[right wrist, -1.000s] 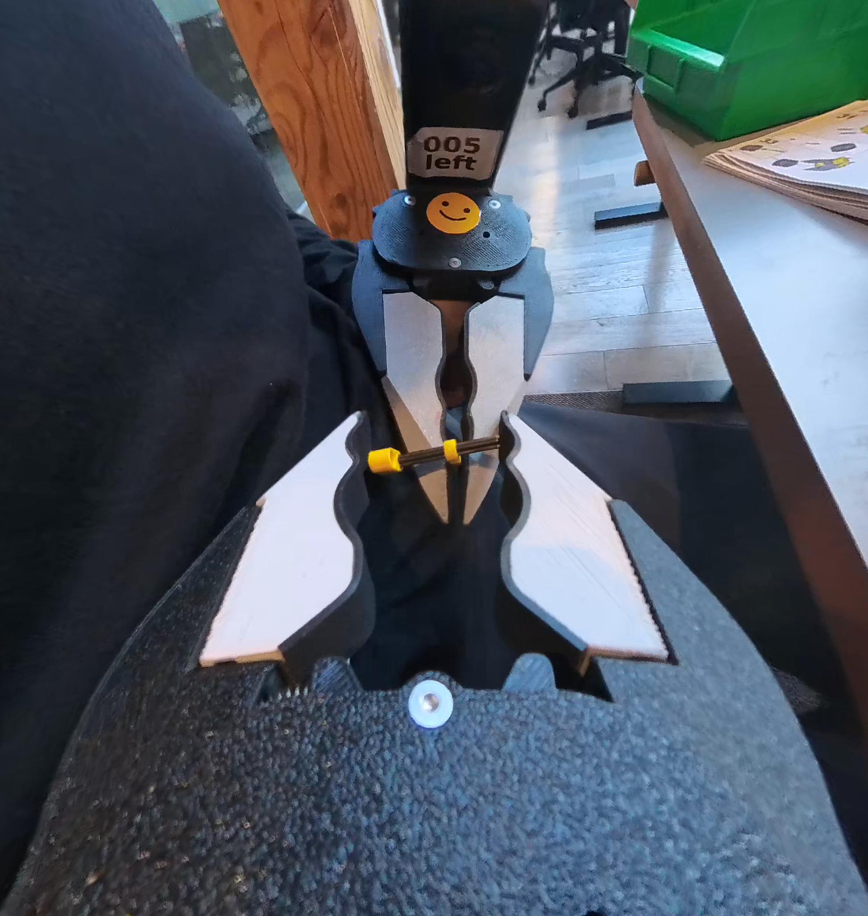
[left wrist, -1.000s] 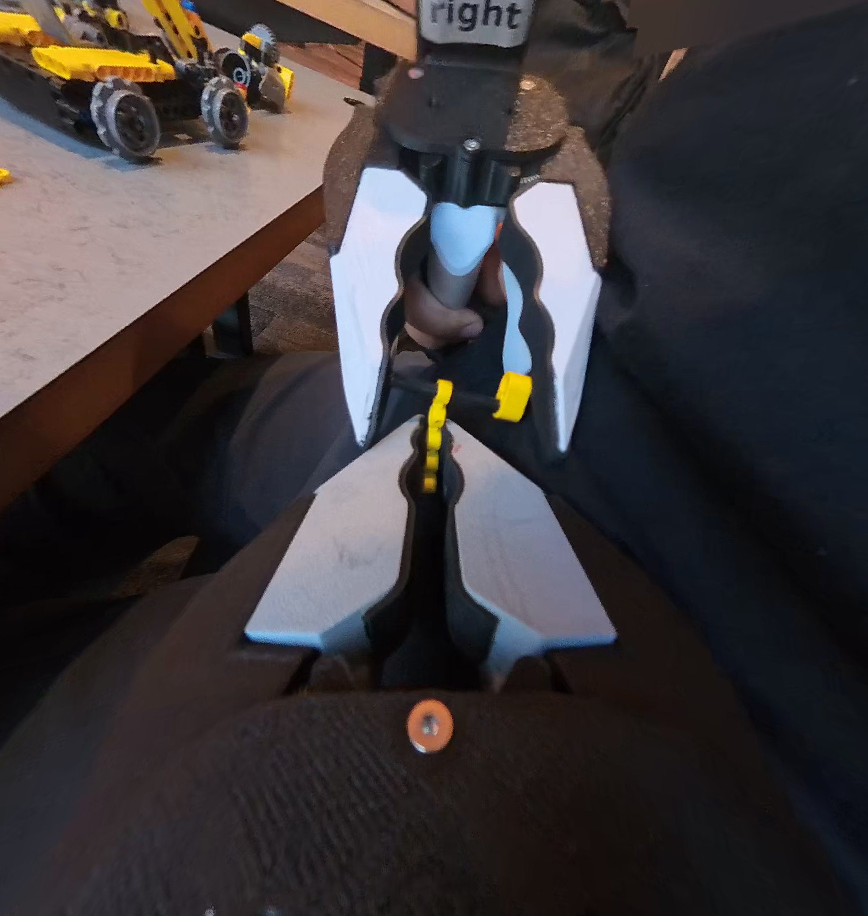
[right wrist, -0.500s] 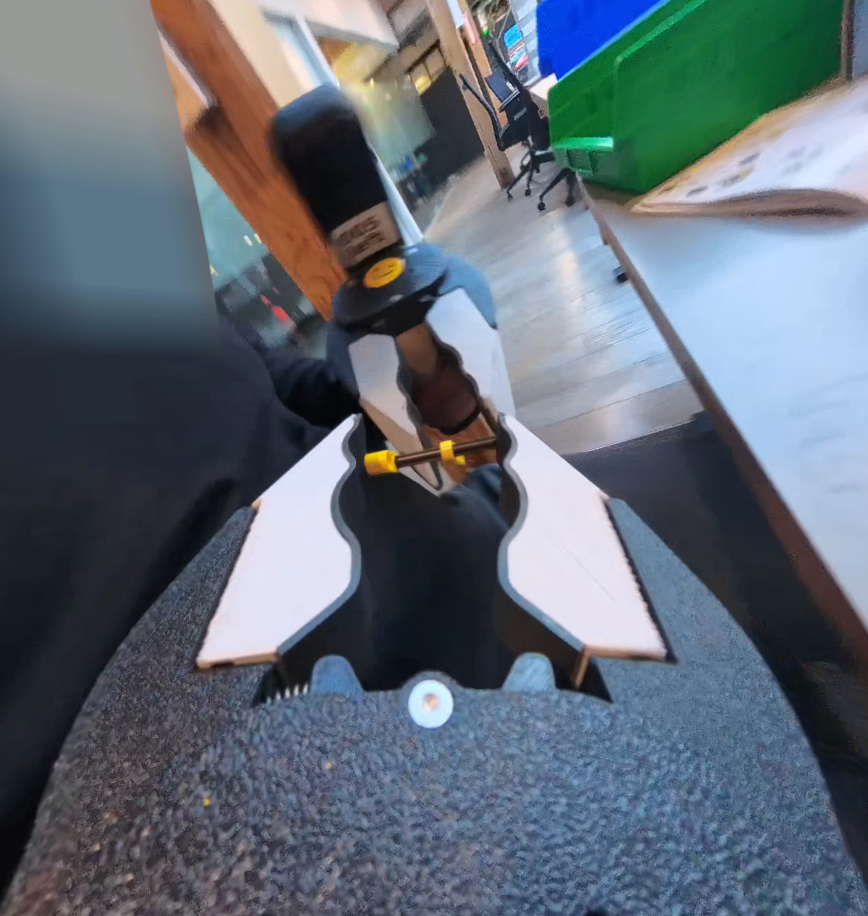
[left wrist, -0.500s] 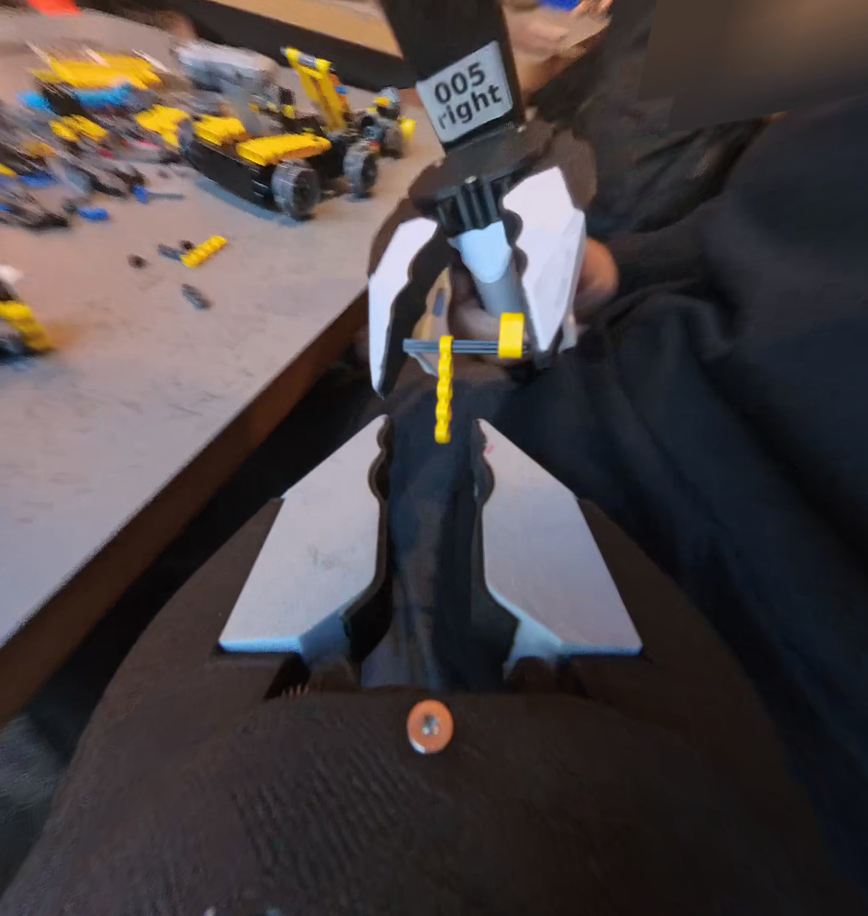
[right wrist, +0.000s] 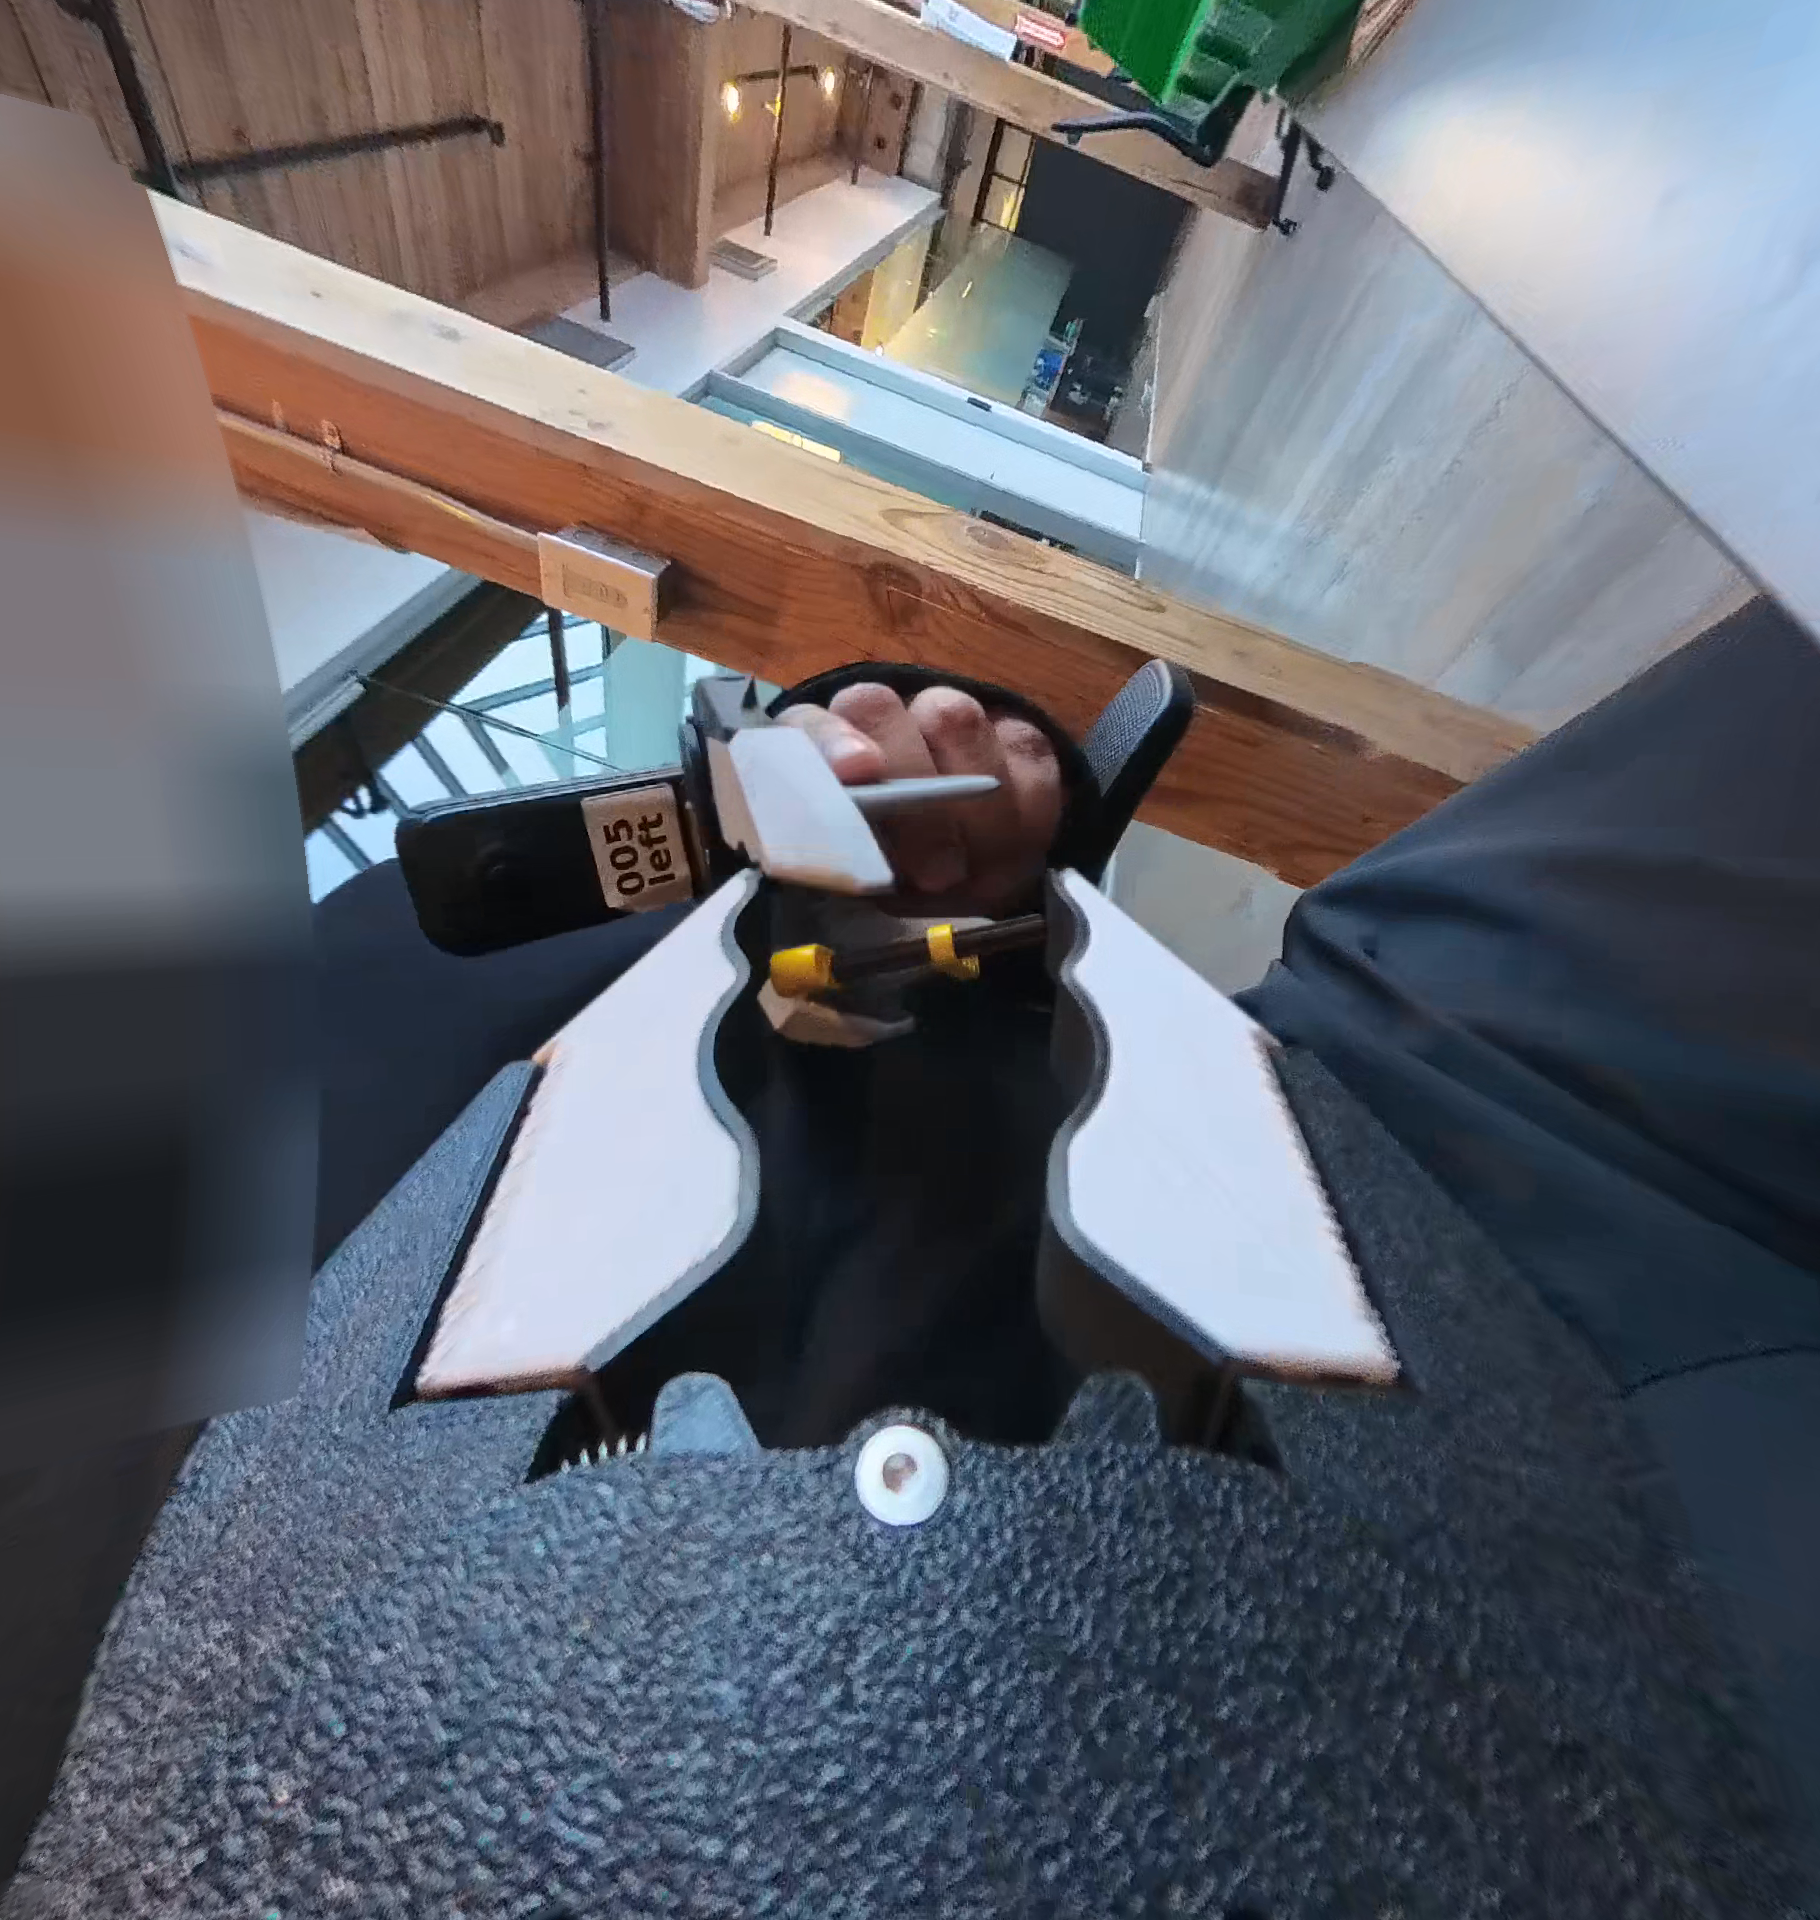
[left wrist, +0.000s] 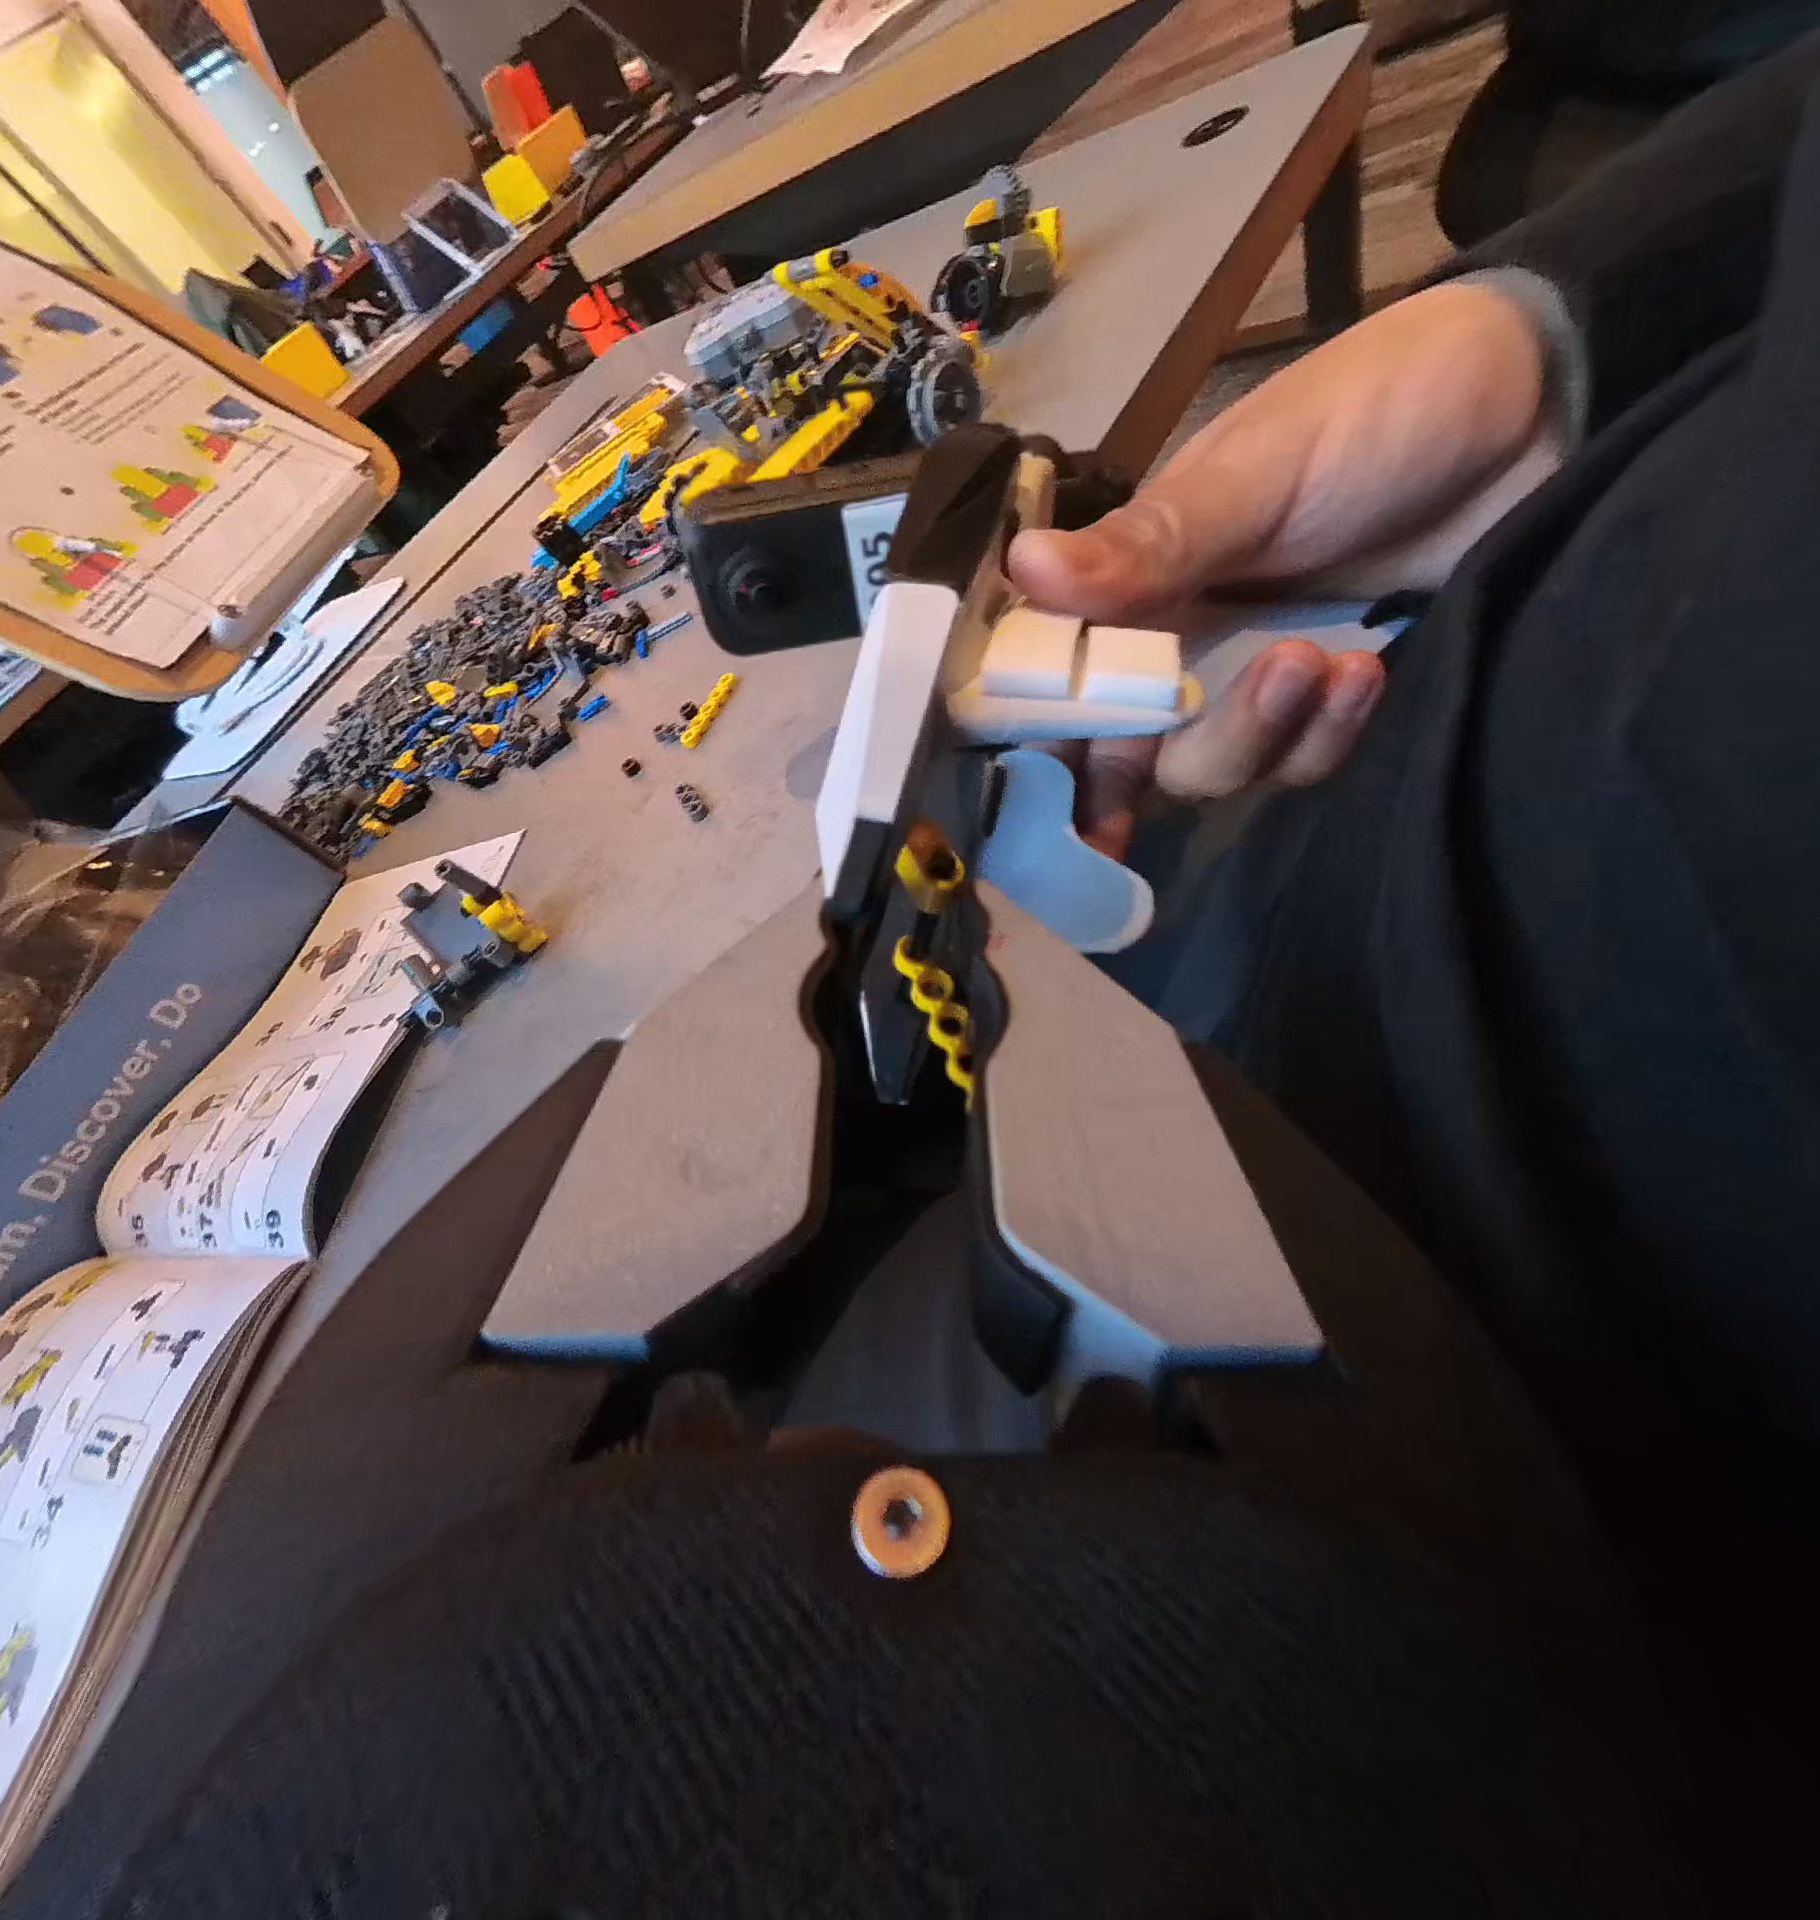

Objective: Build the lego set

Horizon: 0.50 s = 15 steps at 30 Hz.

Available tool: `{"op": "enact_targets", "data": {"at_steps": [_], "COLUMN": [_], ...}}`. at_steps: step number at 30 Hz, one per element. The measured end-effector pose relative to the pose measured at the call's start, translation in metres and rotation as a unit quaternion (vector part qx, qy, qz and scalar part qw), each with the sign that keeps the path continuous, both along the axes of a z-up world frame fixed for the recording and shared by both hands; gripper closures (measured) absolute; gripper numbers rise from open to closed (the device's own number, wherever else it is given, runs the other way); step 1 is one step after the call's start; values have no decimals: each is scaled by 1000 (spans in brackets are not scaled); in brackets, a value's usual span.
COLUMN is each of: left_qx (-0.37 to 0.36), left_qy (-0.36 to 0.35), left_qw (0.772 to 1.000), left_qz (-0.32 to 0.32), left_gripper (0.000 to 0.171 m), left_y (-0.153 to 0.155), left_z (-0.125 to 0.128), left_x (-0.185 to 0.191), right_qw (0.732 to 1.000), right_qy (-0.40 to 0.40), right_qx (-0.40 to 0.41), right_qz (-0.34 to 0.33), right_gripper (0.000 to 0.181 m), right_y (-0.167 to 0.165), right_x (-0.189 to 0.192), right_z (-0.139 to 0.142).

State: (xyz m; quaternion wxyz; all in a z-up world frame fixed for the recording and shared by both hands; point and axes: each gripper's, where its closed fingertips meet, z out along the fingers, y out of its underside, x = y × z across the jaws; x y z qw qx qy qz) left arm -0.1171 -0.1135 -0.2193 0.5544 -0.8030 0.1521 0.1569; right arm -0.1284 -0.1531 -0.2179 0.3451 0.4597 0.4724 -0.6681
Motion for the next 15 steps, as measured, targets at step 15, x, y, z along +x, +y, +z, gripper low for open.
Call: {"op": "enact_targets", "data": {"at_steps": [15], "left_qx": [39], "left_qy": [-136], "left_qw": [990], "left_qz": [24], "left_gripper": [166], "left_y": [-3], "left_z": [8], "left_x": [-17], "right_qw": [999], "right_qy": [-16], "right_qx": [-43], "right_qz": [-28], "right_gripper": [133], "right_y": [6], "right_x": [-8], "right_z": [6]}}
